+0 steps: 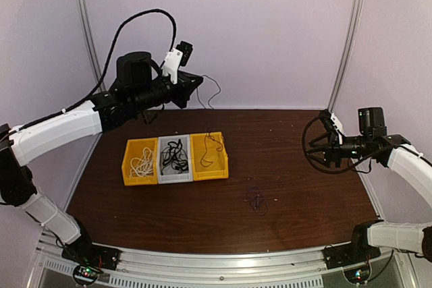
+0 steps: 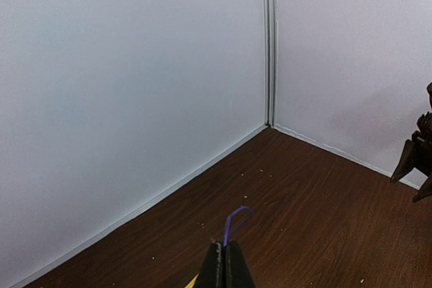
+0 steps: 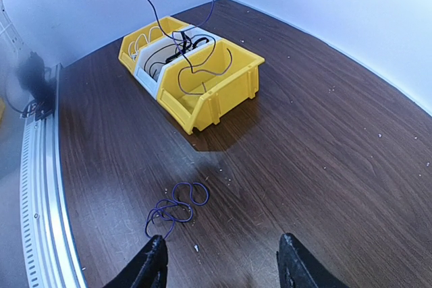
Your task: Untangle the cables
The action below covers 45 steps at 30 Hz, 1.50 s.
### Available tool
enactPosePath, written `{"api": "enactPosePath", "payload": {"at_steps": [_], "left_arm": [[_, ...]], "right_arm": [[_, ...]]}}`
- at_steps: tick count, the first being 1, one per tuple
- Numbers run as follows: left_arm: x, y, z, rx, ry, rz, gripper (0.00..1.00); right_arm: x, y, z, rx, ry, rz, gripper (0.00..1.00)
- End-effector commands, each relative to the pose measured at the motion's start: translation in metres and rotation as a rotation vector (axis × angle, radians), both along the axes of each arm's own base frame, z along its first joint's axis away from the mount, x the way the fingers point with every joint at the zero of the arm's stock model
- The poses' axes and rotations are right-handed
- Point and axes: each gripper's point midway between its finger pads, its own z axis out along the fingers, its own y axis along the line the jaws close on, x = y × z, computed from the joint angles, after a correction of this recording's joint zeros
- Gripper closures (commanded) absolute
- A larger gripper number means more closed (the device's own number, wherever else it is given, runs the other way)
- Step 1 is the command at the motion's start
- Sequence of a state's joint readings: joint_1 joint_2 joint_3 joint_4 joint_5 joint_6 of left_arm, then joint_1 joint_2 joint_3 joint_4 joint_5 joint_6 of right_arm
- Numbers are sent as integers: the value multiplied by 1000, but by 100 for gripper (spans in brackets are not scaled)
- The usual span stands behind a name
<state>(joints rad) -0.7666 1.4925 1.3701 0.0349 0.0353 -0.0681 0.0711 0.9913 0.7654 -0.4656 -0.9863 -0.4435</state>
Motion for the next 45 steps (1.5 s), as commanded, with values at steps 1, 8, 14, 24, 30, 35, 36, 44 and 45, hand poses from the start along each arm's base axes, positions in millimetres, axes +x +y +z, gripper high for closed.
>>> {"api": "enactPosePath", "payload": {"at_steps": [1,8,14,24,30,35,36,44,45], "left_arm": [[8,5,-5,0,-22,31,100],[20,15,-28,35,22,78,100],[35,15,-63,65,88,132,100],[50,-9,-156,79,284,118,100],[46,-7,-202,87,391,127,100],[33,-17,-234,103,491,85,100],[33,-19,-239,112,506,87,100],[45,-13,-280,239,621,228,100],[45,-15,-282,241,625,228,100]], "right_arm": [[3,-3,-1,-14,-23,-11,44],[2,-2,-2,-9,-14,-2,44],[3,-3,-2,-19,-21,-13,44],[6,-3,-4,-15,-5,-16,44],[5,-4,-4,-17,-16,-19,43],[5,-4,-4,-20,-18,-20,43],[5,-4,-4,-19,-16,-20,43],[5,-3,-5,-20,-11,-9,43],[4,-3,-5,-19,-13,-9,43]]}}
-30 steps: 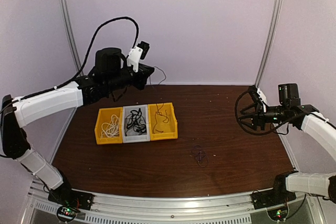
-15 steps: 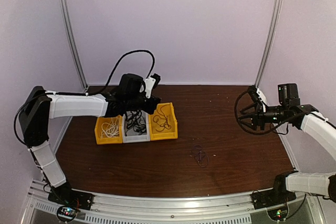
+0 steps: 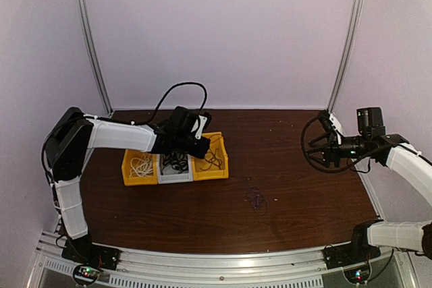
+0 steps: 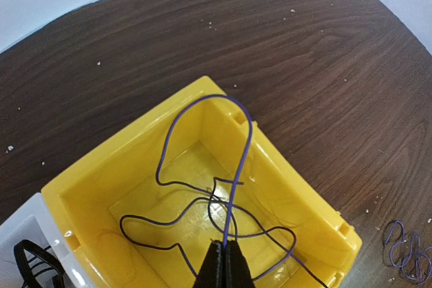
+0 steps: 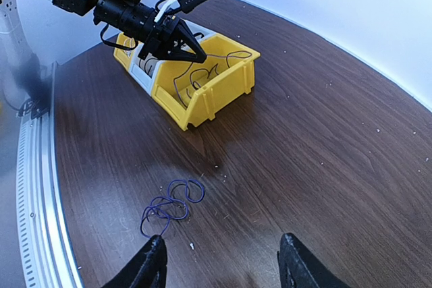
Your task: Untangle the cables
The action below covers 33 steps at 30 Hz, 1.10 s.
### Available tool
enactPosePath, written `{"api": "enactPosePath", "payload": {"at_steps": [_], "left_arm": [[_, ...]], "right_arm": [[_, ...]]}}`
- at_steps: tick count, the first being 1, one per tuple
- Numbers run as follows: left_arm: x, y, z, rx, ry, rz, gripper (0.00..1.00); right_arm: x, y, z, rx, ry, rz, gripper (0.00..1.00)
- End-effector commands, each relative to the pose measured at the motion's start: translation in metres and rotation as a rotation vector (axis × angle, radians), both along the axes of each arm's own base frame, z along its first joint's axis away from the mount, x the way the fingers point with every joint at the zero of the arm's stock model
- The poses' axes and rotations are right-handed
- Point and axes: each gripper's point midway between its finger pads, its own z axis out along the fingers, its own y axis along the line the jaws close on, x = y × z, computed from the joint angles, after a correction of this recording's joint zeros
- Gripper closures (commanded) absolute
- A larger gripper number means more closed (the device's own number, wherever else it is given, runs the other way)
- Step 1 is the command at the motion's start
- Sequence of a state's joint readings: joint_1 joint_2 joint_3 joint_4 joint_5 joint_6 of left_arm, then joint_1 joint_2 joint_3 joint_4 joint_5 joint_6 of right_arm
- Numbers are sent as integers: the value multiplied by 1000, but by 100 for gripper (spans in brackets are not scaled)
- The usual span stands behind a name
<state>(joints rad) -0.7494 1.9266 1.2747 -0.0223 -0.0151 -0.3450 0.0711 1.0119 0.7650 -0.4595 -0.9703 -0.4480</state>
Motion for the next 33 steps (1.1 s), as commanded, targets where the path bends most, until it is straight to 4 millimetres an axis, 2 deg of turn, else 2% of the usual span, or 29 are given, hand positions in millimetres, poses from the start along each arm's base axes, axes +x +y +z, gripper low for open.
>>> {"api": "enactPosePath", "payload": {"at_steps": [1,5,10,12,15,19,25,30,33], "left_arm": [[5,-1,-6,34,28,60,100],[13,-7,-13,90,55,85,100],[9,-27,-30,136,80,54,100],[11,-30,-27,162,61,58,100],[10,-27,-32,194,71,70,100],[-3,-22,-32,212,95,82,100],[-17,-22,-43,215,136,73,100],[-22,-25,-48,226,139,78,100],[-15,-25,-49,243,121,81,100]], "right_arm": [[-1,-1,1,-5,-26,4,43],[0,0,1,0,-12,5,42],[-1,1,4,6,-20,14,43],[-3,1,4,6,-22,15,43],[-6,2,7,11,-34,22,42],[-5,2,6,13,-25,26,42],[-6,2,9,7,-38,26,42],[-8,3,8,11,-25,38,42],[-6,4,3,9,-2,44,42]]}}
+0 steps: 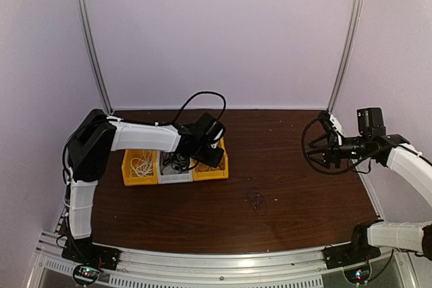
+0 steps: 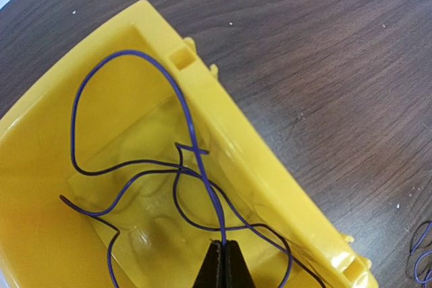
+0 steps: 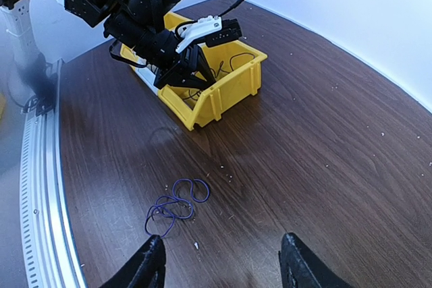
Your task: Untangle the cables
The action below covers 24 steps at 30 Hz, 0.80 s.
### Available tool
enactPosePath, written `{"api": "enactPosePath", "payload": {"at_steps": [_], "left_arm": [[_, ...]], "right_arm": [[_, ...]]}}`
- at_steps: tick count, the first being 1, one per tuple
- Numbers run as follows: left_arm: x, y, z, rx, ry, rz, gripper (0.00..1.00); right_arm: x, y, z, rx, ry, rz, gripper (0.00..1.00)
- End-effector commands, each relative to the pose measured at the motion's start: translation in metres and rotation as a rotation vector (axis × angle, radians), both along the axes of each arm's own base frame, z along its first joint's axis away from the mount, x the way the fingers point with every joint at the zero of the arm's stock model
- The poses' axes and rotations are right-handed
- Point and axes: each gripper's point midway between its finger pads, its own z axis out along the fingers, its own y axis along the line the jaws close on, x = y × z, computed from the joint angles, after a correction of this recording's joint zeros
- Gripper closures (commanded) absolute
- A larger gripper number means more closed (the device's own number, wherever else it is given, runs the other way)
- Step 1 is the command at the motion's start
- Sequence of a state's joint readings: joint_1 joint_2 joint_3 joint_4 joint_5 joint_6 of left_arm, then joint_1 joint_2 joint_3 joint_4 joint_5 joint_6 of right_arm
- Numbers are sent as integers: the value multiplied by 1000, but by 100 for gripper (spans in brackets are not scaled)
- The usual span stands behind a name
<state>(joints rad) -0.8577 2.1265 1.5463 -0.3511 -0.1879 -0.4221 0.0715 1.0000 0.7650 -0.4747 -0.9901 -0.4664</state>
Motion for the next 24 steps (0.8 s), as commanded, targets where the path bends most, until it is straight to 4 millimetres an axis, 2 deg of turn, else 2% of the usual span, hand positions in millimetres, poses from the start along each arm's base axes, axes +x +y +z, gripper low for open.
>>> {"api": "enactPosePath", "payload": {"at_steps": [1,6,9,13,17,19,21,24], "left_arm": [[3,0,-1,26,-7,9,100],[15,-8,2,22,-12,-7,100],[15,-10,14,14,-12,-9,100],[13,-9,47,-21,-53,-19,73],[8,-6,87,-63,-86,-31,52],[8,-9,110,-86,-110,-57,45],[10,-9,129,-90,-139,-66,42],[17,-4,141,-77,-154,-56,41]], "right_arm": [[0,2,-1,3,14,20,42],[0,1,-5,-5,32,20,42],[2,2,-2,1,28,23,42],[0,3,2,21,22,24,42],[-2,2,9,31,-12,10,42],[-4,1,13,28,-31,2,42],[-6,1,15,25,-51,3,42],[-4,1,16,24,-50,-2,41]]}}
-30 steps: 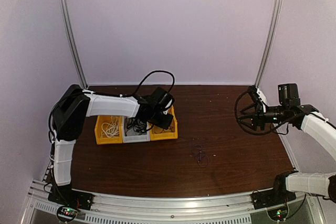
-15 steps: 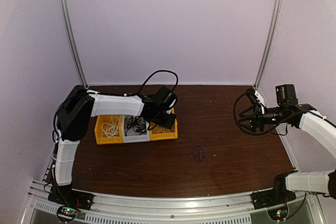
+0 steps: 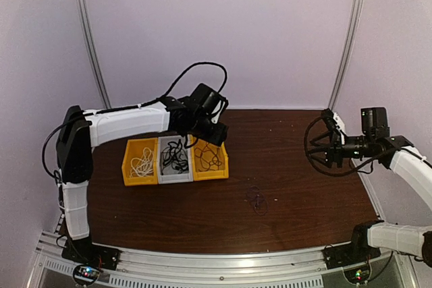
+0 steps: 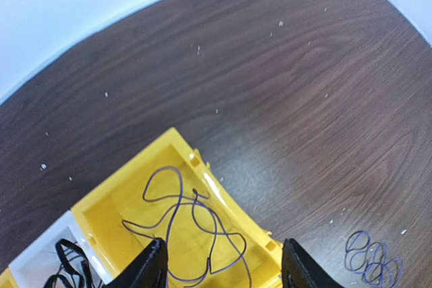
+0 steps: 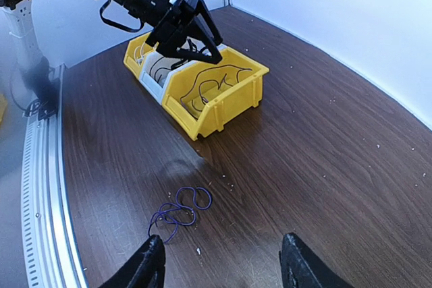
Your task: Untangle the cables
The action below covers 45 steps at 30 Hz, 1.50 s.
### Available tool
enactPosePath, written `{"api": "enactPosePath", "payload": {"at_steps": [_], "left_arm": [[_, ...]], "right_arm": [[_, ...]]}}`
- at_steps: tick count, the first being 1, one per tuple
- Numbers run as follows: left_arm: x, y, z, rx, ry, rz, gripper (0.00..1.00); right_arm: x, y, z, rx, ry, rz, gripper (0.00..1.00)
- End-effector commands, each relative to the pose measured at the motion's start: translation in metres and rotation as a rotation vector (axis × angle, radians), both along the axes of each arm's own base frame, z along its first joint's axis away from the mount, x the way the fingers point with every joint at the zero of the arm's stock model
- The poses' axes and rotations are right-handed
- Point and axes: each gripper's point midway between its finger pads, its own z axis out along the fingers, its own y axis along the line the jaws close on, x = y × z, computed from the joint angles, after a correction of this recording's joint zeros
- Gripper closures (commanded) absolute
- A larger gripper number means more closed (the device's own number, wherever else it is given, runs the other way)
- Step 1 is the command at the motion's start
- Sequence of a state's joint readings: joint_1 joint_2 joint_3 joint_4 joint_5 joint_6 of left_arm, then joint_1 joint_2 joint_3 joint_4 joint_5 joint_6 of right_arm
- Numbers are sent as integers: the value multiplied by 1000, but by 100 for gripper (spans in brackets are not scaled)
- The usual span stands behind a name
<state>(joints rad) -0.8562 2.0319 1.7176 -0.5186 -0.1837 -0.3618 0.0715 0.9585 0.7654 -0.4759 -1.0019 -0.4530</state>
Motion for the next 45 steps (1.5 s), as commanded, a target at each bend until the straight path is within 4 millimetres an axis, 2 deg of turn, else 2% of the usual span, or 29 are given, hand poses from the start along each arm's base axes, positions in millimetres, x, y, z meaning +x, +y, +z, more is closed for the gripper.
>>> {"api": "enactPosePath", "payload": {"at_steps": [1,7,11,14,16,19,22,24,27,31,33,41,45], "left_arm": [[12,5,50,-40,-64,-9,41],[28,19,28,-32,-16,46,41],[24,20,25,-45,-10,48,46],[2,11,27,-66,-49,-35,48],[-22,-3,40,-85,-110,-131,48],[-57,-17,49,-117,-170,-245,48],[-81,-19,50,-178,-154,-291,49],[-90,-14,50,-217,-148,-277,50],[-99,-1,52,-284,-167,-252,51],[-100,19,55,-331,-212,-176,51],[-100,25,56,-335,-229,-155,51],[-102,34,54,-342,-231,-130,51],[-104,38,58,-361,-238,-123,50]], "right_arm": [[2,1,3,10,-11,0,41],[3,2,-1,-1,-3,17,41],[2,1,-3,-7,-1,18,41],[8,2,-8,-10,9,11,42],[9,5,-14,-36,18,17,45],[5,15,-25,-106,4,48,51],[-4,26,-31,-152,-7,108,56],[-12,35,-42,-213,-12,163,58],[-19,43,-75,-348,28,211,61],[-49,54,-122,-451,197,373,63],[-58,58,-137,-484,267,415,62],[-70,74,-163,-468,430,472,57],[-67,82,-174,-484,462,466,57]]}}
